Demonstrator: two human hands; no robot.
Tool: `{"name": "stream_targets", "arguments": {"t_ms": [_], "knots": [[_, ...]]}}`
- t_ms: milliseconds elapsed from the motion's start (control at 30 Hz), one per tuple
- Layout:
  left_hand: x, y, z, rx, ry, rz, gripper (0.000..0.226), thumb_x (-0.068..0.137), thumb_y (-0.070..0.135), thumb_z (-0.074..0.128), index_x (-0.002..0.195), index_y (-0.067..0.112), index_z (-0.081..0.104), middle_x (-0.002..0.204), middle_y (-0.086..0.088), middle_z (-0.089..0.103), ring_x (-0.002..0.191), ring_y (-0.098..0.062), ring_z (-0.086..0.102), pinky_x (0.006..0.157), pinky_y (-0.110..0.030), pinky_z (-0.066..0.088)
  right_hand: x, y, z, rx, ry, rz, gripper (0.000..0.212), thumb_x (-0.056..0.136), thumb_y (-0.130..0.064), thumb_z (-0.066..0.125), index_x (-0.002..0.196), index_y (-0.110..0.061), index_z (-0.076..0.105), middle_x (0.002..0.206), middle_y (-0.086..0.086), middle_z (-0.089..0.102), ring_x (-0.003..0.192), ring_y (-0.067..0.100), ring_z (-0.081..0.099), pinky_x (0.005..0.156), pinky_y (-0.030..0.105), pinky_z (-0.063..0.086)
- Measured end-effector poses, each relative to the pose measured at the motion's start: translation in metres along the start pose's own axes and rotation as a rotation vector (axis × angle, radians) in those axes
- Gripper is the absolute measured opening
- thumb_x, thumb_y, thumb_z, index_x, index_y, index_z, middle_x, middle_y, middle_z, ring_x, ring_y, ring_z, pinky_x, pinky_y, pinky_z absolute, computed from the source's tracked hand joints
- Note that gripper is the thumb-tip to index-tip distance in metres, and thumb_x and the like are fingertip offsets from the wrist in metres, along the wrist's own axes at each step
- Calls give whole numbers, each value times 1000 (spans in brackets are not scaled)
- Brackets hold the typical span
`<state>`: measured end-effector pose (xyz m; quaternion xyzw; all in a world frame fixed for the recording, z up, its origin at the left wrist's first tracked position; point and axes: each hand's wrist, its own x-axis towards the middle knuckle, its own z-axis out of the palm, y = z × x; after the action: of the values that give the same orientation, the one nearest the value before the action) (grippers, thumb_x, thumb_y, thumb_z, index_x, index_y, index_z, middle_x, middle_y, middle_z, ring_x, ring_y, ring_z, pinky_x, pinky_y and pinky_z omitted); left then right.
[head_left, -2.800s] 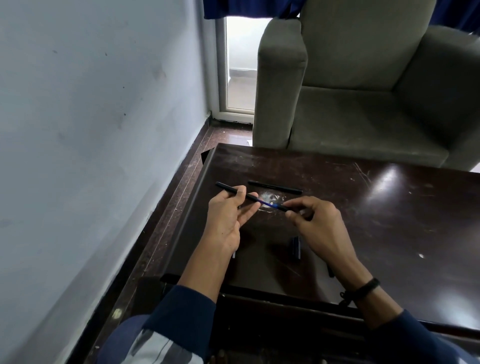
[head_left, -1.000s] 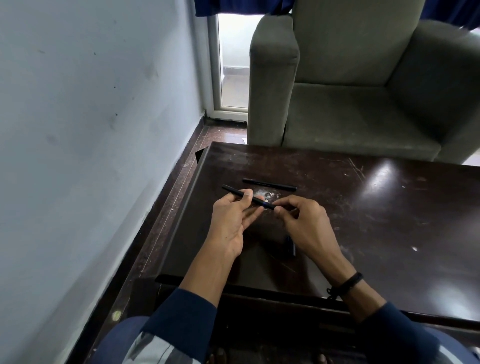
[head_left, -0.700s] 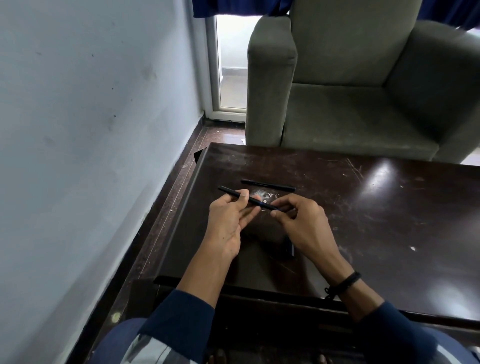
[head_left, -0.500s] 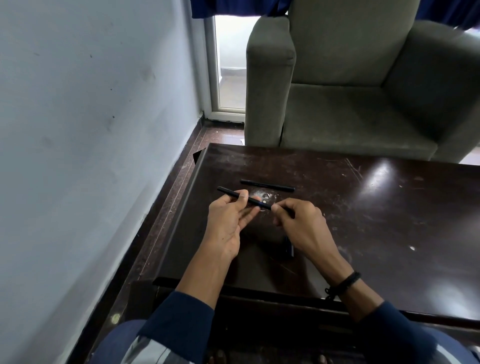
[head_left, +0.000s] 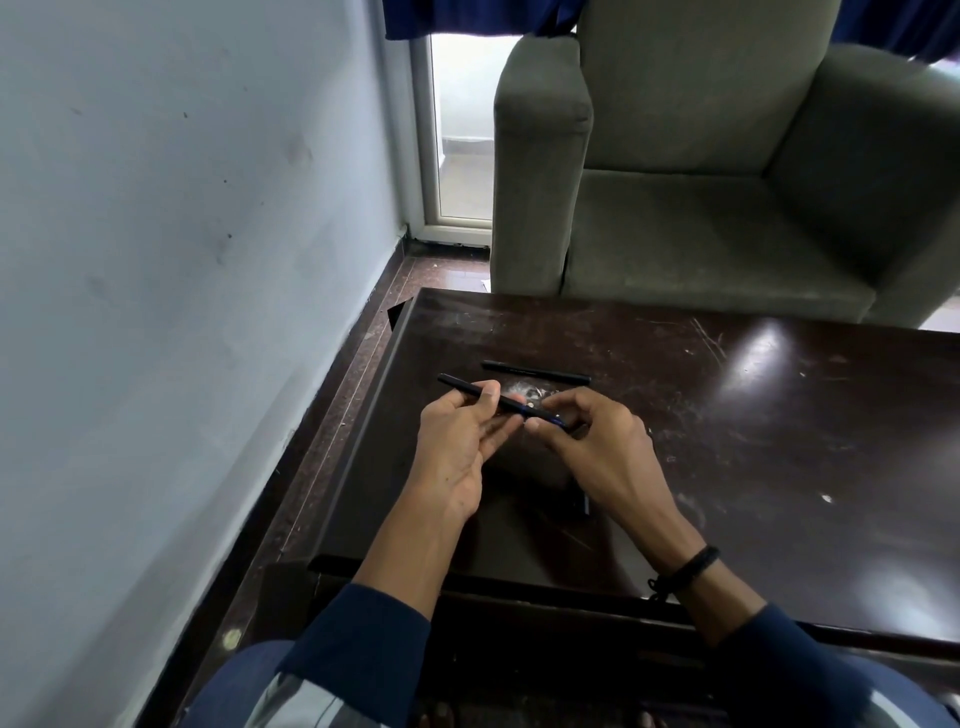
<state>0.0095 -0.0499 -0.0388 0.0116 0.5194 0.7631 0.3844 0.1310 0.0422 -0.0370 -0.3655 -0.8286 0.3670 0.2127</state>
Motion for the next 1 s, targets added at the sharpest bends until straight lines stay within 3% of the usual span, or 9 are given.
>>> {"name": "stream_targets", "arguments": {"t_ms": [133,267,433,533,667,733,800,933,1000], "knots": [[1,0,0,2,4,7,16,98,7,63,110,-3,67,111,-23,73,98,-26,75,80,-31,62,0,0,2,-15,26,-12,5,92,-30,74,95,-28,70,78,-10,70,73,7,65,70,33,56],[0,-1,0,10,-7,6,17,98,8,63,110,-3,67,111,-24,73,100,-28,75,79,-30,62,1,0,0,-39,-17,12,15,99,-38,64,89,-29,70,71,-8,70,62,10,64,64,37,55],[0,0,-1,5,5,7,12,98,7,63,106,-1,67,110,-23,73,96,-25,76,76,-29,62,0,1,1,-7,18,-20,15,89,-36,78,100,-32,69,82,-12,68,75,4,63,68,30,55],[0,-1,0,10,1,4,13,98,7,62,107,-2,67,110,-23,73,98,-26,75,78,-30,62,0,2,2,-29,26,-15,4,94,-32,72,92,-29,70,74,-10,68,67,5,62,66,34,54],[0,0,0,7,-7,2,13,98,7,62,107,-2,67,112,-25,72,99,-27,75,78,-30,62,1,2,1,-60,-8,-4,19,98,-41,64,83,-31,69,66,-9,68,54,2,56,56,27,47],[0,0,0,4,-5,4,13,98,7,62,107,-2,67,112,-24,73,95,-25,76,78,-30,62,1,1,-1,-33,-8,-2,9,93,-43,71,91,-34,69,75,-11,69,65,2,61,61,27,51],[0,0,0,1,2,4,14,98,7,62,108,-2,67,112,-24,73,96,-25,76,79,-31,62,0,1,0,-19,13,-18,13,89,-37,77,98,-32,69,81,-11,68,74,4,63,65,27,53],[0,-1,1,5,0,2,15,98,7,63,109,-3,67,113,-25,72,100,-27,75,79,-31,62,0,1,1,-20,27,-6,5,94,-32,72,92,-28,71,74,-11,68,71,6,64,70,36,56],[-1,-1,1,7,-4,3,13,98,7,63,107,-2,67,113,-25,72,99,-27,75,79,-30,62,1,1,1,-39,7,2,11,98,-36,67,91,-29,71,71,-10,69,68,7,64,71,39,57]]}}
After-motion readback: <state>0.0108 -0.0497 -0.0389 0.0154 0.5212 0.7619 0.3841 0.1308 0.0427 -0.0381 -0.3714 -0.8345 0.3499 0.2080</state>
